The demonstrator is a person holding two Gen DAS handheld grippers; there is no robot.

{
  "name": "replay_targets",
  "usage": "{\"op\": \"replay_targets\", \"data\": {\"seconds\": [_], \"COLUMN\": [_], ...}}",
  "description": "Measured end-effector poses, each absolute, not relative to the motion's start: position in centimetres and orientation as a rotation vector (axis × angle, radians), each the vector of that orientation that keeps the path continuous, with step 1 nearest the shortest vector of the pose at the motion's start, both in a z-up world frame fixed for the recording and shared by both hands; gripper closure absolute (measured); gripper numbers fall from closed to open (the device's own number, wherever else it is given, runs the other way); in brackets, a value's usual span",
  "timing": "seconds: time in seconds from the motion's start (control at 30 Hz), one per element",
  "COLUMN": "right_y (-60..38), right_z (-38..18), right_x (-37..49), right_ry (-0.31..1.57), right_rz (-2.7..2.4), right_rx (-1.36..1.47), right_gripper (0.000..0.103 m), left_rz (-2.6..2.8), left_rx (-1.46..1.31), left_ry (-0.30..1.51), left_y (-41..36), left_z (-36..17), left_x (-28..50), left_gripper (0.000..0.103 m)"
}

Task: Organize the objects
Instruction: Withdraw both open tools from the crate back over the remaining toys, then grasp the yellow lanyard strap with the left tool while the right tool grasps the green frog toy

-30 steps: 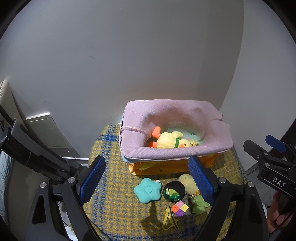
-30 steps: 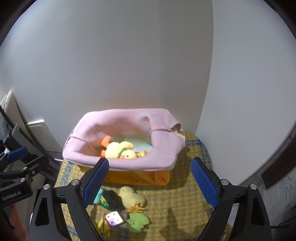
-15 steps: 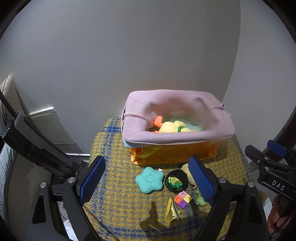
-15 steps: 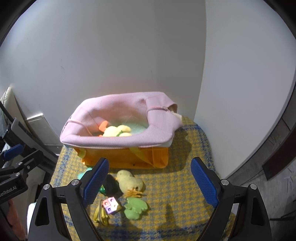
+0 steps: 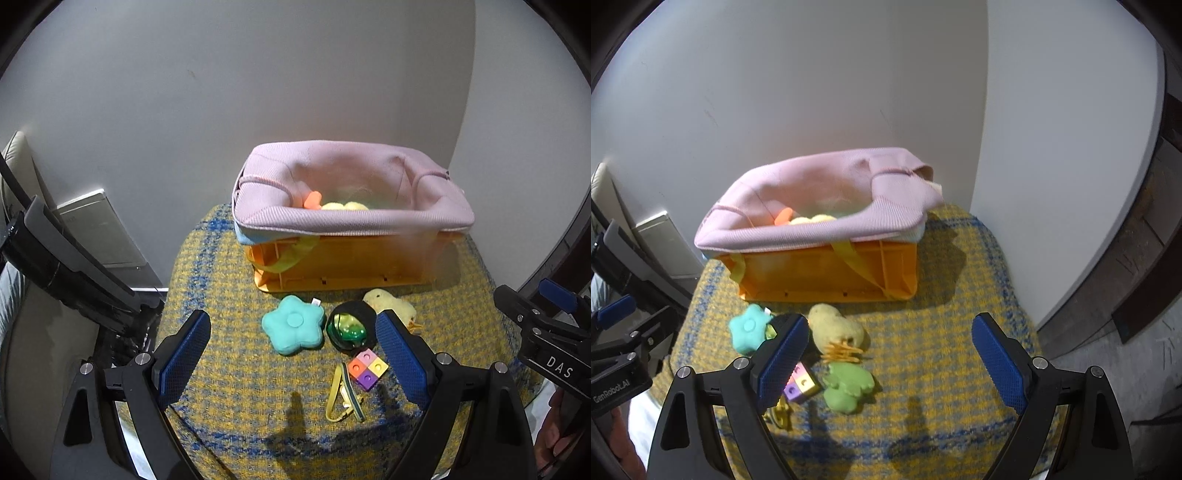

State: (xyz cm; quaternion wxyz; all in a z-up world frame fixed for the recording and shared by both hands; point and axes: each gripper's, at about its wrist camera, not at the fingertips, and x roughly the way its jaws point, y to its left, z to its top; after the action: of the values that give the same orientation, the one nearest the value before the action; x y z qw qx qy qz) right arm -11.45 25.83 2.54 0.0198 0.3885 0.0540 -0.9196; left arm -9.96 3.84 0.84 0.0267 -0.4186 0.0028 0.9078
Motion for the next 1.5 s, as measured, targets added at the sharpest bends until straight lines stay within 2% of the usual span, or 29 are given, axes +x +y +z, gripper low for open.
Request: {"op": "replay_targets", "data": {"seconds": [1.23, 1.33, 1.5], "right_y": [28.0, 28.1, 28.0], "right_z": [-6.5, -6.8, -7.1], "right_x": [-8.1, -8.1, -8.2], "right_ry": [0.261, 0.263, 0.267], "right_rz": [-2.880, -2.876, -2.870], "right_rx": [1.316, 1.326, 1.336], "right_gripper": [0.013, 0.013, 0.013], "left_rz": [2.658, 2.652, 2.618], "left_rx": [-1.452, -1.459, -1.495], "left_ry": [0.043, 0.030, 0.001], "left_y": [8.2, 8.2, 8.2], "left_z": [-11.9, -12.6, -13.9], "left_x": [-7.3, -7.4, -7.8], "left_gripper": [0.012, 0.015, 0.031]}}
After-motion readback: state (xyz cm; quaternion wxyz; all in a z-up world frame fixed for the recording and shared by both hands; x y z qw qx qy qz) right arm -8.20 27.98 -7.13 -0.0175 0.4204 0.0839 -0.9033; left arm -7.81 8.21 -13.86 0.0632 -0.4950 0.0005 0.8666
